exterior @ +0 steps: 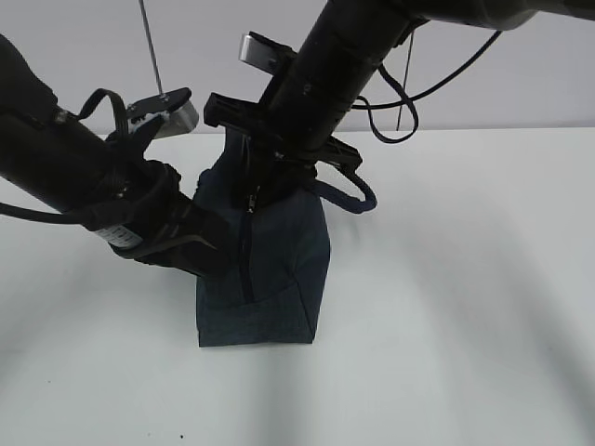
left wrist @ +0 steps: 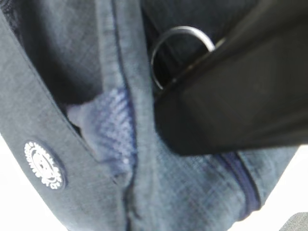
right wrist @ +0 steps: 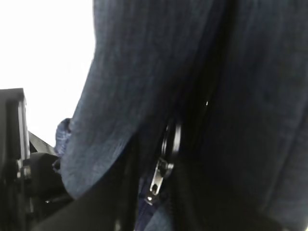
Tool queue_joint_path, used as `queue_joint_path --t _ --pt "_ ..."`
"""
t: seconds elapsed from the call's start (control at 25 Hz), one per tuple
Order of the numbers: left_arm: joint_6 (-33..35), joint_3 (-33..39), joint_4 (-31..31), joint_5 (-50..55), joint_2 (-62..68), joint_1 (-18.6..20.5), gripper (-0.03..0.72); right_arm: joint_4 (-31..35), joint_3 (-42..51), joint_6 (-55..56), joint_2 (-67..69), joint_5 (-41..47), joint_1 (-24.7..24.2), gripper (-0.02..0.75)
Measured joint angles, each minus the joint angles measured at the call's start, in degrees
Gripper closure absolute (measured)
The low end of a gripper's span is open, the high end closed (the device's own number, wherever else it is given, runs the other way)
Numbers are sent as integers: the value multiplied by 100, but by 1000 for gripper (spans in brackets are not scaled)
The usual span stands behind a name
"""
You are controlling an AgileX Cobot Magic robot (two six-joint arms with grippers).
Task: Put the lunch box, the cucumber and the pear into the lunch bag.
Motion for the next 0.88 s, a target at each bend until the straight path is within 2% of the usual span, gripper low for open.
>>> queue_joint_path --t 0.28,0.68,0.88 --pt "0 0 -6 -13 0 -7 694 -378 -2 -110 0 0 0 720" --pt "0 0 -38 -68 0 -7 694 -730 -678 -237 0 103 27 731" --pt "0 0 -49 -75 0 -7 694 -811 -713 -249 0 126 41 731"
